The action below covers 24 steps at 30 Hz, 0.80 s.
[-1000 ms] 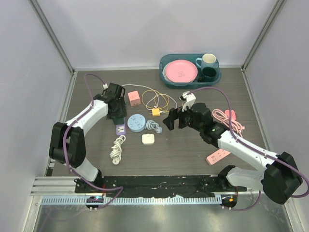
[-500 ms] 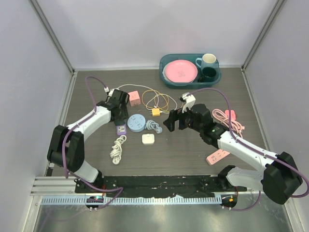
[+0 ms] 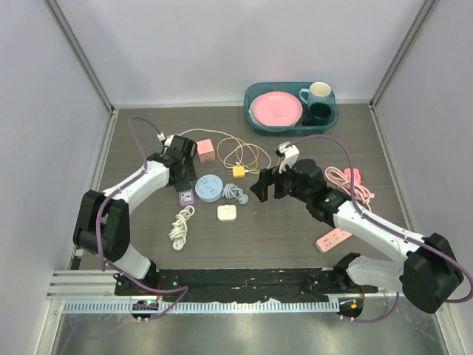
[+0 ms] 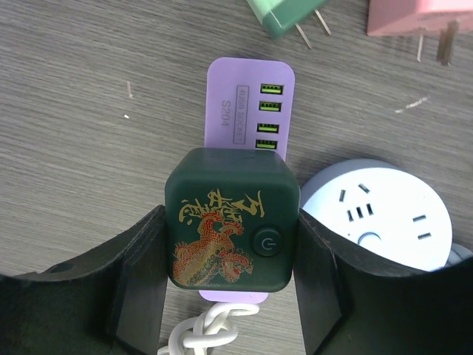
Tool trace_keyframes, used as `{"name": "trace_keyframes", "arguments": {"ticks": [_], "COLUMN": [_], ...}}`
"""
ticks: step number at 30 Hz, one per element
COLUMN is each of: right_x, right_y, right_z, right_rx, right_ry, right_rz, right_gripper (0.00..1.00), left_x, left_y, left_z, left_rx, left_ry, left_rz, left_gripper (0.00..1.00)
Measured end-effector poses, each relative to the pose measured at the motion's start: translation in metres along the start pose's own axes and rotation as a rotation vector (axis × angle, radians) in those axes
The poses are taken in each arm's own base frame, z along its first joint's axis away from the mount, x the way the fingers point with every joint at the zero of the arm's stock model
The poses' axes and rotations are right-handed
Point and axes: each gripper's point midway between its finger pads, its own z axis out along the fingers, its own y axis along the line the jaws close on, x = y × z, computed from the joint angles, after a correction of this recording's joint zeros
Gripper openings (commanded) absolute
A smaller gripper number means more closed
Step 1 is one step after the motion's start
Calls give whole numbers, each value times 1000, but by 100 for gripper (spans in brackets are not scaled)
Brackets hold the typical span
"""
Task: Insert the plug
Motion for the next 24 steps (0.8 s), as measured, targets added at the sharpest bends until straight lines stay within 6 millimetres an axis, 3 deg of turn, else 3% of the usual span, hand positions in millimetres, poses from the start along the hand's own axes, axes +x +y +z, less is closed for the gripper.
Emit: {"name": "trace_keyframes", "arguments": {"ticks": [5,19,22,24], "right_x": [-2,-1,-2,-2], "right_y": [0,-4,-4,-5], "right_z": [-2,-5,-6,-6], "right_rx": [-1,7,7,11], "right_ry": [-7,-13,-18,-19], "right_rz": [-12,-27,-28,-28], "right_gripper": [99,99,99,99], "left_x": [-15,-69,-82,-89], "left_y": [18,140,161,168], "left_z": [4,34,43,47], "left_rx": [-32,-243,-276,-289], "left_ry": [-10,-5,-6,-11], "left_rz": [-62,-286,-317,-320], "left_gripper": [0,0,6,17]}}
